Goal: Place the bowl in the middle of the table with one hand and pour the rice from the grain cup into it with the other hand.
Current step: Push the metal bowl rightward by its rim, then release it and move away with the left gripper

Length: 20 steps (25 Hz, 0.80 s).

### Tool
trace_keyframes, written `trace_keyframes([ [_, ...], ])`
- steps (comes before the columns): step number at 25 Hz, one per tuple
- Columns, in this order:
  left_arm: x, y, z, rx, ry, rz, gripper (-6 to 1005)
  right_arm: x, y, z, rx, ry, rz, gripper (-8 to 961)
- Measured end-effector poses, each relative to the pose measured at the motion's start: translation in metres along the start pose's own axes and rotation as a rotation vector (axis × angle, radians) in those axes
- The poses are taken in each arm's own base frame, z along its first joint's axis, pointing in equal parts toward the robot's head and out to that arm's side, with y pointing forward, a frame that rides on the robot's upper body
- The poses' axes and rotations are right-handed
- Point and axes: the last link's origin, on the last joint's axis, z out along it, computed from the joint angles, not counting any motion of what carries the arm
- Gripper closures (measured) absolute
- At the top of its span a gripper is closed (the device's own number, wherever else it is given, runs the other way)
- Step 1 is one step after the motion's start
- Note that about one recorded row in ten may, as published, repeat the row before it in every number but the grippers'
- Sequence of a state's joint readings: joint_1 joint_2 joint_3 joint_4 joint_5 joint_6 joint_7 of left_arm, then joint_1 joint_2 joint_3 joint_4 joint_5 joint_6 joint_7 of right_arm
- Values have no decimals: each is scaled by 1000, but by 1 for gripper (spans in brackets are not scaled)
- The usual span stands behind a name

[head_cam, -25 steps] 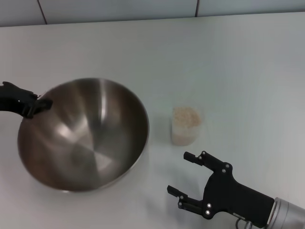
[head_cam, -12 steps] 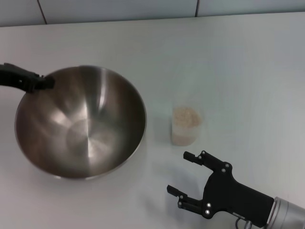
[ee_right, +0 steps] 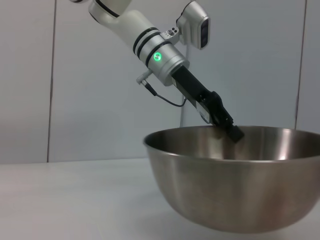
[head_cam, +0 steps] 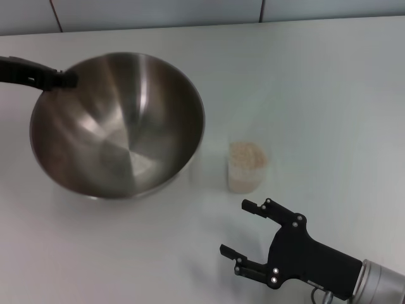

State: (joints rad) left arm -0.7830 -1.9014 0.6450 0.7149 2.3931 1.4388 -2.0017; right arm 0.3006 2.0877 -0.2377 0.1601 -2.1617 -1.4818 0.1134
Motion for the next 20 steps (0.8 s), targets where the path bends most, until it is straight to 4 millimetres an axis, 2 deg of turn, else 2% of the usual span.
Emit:
trace_keyframes([
  [5, 0, -6, 9, 49, 18, -8, 956, -1, 2, 1, -3, -4, 6, 166],
  [20, -15, -1, 25, 48, -22, 4, 957, -1, 1, 2, -8, -7, 6, 166],
])
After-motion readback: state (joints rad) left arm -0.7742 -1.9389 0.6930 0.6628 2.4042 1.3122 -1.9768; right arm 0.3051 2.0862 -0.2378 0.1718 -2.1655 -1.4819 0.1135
